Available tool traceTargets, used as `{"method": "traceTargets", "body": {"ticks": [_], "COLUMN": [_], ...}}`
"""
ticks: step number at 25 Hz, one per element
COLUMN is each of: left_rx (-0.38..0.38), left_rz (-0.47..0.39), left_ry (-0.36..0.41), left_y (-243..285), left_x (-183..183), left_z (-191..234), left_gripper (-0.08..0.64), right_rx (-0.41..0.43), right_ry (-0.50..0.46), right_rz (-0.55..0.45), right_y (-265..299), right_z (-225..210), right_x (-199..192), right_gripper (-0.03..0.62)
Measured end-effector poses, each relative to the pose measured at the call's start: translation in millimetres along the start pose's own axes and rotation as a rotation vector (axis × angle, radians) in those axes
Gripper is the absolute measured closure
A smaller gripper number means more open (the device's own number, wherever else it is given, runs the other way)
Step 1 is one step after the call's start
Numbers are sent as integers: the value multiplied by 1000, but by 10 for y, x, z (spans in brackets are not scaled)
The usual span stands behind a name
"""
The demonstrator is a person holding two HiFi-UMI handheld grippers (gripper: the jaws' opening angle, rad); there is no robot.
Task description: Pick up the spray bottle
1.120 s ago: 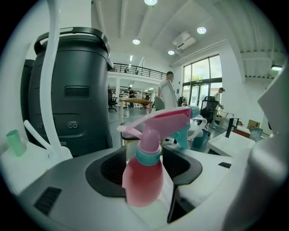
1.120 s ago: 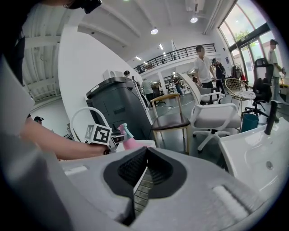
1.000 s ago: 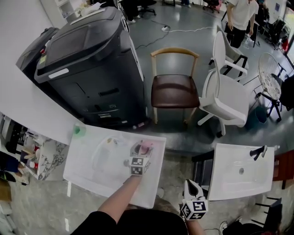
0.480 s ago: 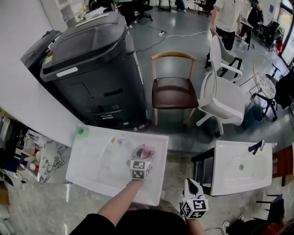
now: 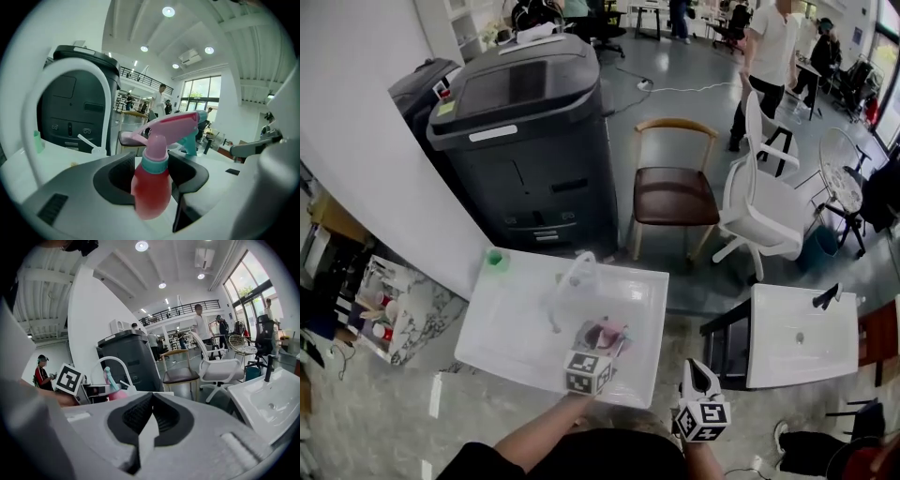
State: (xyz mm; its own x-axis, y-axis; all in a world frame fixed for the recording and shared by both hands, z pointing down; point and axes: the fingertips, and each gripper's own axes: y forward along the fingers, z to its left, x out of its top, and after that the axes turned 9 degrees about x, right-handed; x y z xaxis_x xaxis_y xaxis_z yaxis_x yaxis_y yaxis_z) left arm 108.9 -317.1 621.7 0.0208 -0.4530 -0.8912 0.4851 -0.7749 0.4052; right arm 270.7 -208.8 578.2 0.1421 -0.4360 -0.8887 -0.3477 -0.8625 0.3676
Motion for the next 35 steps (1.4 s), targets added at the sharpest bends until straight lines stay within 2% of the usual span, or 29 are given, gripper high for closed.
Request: {"method": "traceTargets", "body": {"ticks": [8,18,22,27,31,35], "left_rx": [-7,3,9,25,53,60], "left_rz": [-58,-109,-132,-120,-139,-141], "left_ry": [-30,52,73,18,79,34], "left_y": [-1132,-2293,-2609,-2829,-2934,-2975], "left_x": [36,-77,-122,-245,-239,-221], "left_z": [168,403,465,654,752,839], "left_gripper": [333,333,333,333,333,333], "right_rx": [39,38,33,38,36,27], "right_ry": [-9,-60,-59,-77,-98,-121], "right_rz": [-28,-64,-78,-84,-69,-59], "right_y": [-208,-560,-662,-726,-722,-713], "right_z": [937,1838,2051,2264,2341,2386], "right_x": [-177,-407,-476,-536,-553,-545], "right_gripper": [594,594,594,594,594,595]}}
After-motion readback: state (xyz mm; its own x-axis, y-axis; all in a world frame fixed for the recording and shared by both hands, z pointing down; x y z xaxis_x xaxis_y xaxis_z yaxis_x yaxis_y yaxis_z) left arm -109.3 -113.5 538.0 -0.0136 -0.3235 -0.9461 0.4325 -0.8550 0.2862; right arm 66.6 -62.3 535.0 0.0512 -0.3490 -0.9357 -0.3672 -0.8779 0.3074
